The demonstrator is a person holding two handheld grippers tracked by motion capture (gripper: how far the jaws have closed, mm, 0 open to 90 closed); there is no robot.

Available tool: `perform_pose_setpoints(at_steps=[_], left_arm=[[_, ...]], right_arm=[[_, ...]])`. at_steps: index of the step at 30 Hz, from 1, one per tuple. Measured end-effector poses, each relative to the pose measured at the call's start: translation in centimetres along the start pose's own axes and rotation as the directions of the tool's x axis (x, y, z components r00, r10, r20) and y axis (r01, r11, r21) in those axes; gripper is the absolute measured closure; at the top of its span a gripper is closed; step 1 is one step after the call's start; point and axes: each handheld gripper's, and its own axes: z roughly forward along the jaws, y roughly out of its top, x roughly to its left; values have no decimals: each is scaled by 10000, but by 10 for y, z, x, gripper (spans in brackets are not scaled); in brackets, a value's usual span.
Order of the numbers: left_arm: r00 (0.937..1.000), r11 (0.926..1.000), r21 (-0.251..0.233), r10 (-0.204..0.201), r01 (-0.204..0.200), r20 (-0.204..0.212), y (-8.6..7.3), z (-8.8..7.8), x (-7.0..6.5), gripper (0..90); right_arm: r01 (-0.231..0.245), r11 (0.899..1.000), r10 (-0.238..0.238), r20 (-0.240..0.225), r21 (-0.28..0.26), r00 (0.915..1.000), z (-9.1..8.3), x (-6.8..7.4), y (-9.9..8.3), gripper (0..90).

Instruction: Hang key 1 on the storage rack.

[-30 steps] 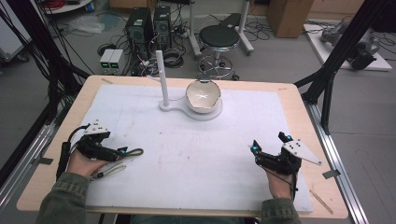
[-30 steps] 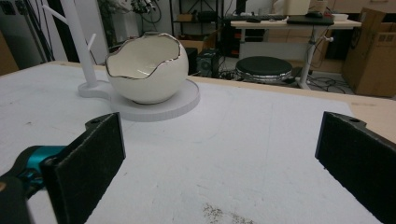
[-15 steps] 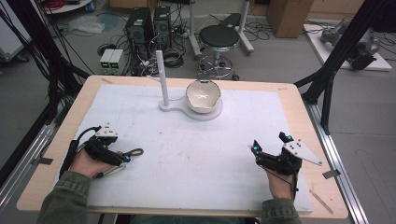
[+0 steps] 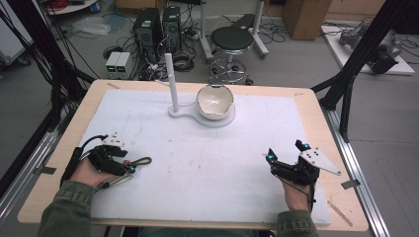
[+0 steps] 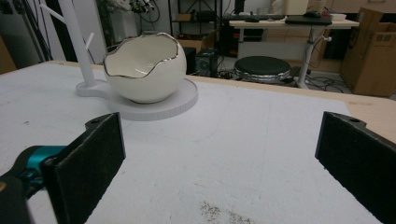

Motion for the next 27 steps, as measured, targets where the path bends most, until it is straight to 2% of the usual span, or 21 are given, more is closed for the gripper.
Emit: perform_pose_setpoints(at_steps=[5,8,9,10,12,16,18,23,27], left_arm=[[9999,10000,16,-27,26,146,-1,-1,0,463],[9996,9992,272,294,-294,16,-1,4,-2,555],[9993,9990,224,376,-377,63,-1,4,-2,618],[9990,9990,150,417,-419,178,-1,3,-3,618],[9981,9983,109,569,-571,223,-1,4,-3,694],[9982,9985,61,544,-545,243,-1,3,-2,734],[9975,9977,29,670,-671,205,-1,4,-3,741],[9978,9978,-16,668,-668,8,-1,2,-2,747],[9973,9968,-308,731,-733,-100,0,-2,-2,751]], right_arm=[[-14,10000,14,33,-6,10000,0,0,0,4],[-8,10000,9,45,-24,10000,0,0,0,4],[-16,10000,16,48,-29,10000,0,0,0,4],[-16,10000,16,48,-29,10000,0,0,0,4],[-9,10000,9,58,-28,10000,0,-1,0,4],[-32,10000,32,58,21,10000,0,0,0,4],[-23,10000,23,63,-14,10000,0,0,0,4],[-21,10000,21,70,-17,10000,0,-1,0,4],[-85,10000,85,74,3,9999,-1,-1,0,4]])
